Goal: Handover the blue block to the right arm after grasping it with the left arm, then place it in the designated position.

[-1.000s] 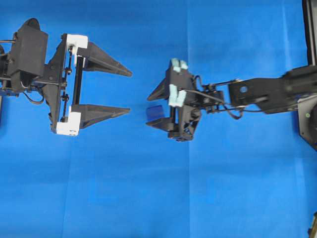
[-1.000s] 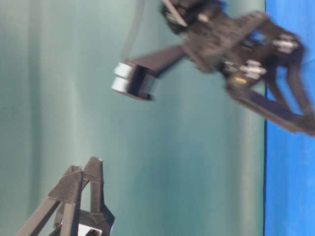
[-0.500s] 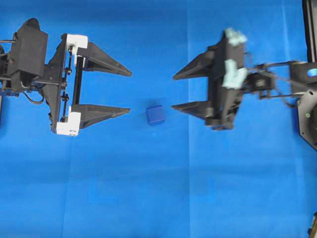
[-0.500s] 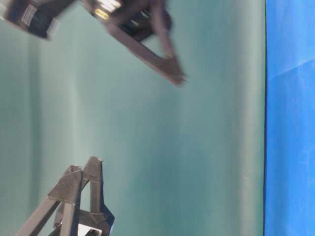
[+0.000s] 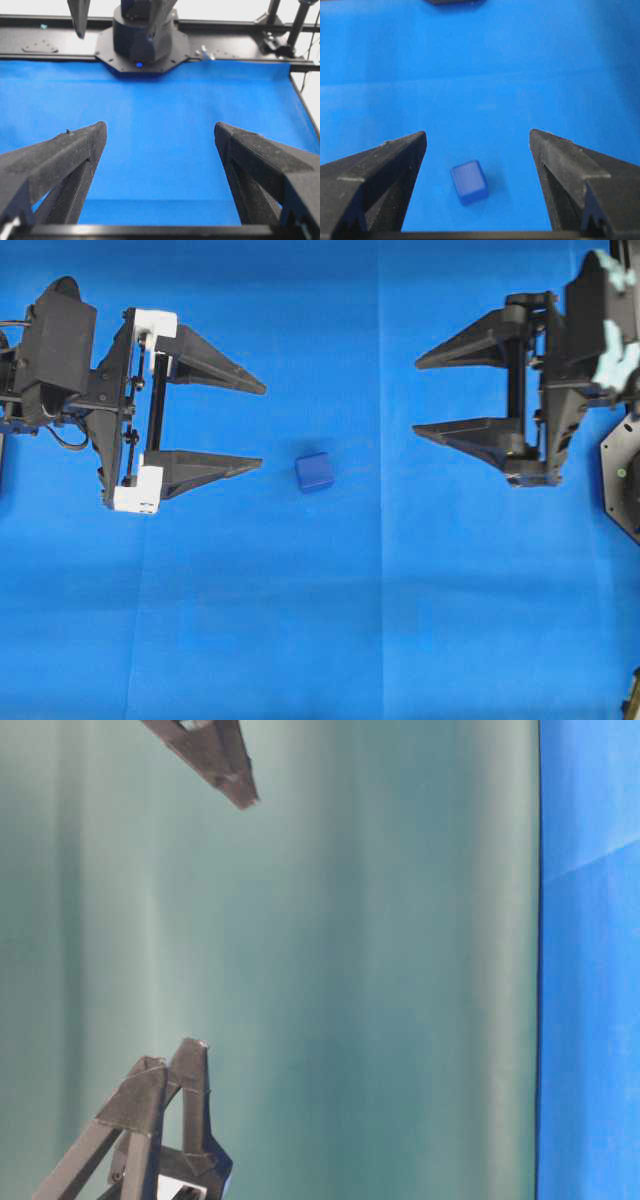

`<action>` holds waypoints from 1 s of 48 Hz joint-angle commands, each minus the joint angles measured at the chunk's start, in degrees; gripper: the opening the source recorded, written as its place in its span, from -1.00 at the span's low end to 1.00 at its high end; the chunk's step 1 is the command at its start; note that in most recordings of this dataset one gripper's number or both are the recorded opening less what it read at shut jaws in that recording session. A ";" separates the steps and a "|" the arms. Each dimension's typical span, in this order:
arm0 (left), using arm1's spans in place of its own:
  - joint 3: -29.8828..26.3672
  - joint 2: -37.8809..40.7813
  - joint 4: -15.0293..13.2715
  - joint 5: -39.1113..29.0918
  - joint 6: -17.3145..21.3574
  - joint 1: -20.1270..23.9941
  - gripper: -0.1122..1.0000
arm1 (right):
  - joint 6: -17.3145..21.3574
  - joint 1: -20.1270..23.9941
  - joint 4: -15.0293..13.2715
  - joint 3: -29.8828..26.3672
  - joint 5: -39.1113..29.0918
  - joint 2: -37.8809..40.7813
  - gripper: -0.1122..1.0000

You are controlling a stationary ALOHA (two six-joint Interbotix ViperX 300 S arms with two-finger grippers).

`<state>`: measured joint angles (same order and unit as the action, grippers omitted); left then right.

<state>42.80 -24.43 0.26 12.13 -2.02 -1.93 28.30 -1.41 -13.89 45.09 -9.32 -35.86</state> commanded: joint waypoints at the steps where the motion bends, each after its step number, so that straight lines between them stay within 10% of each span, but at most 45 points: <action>1: -1.58 -0.70 0.09 0.62 -0.09 0.09 0.87 | -0.09 0.00 -0.26 -0.44 0.44 -0.44 0.48; 48: -1.67 -0.70 0.09 0.62 -0.44 0.09 0.87 | -0.09 -0.70 -1.49 4.92 16.44 1.23 0.47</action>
<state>42.54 -24.43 0.26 12.13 -2.37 -1.93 28.21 -1.93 -15.21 50.54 6.15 -34.80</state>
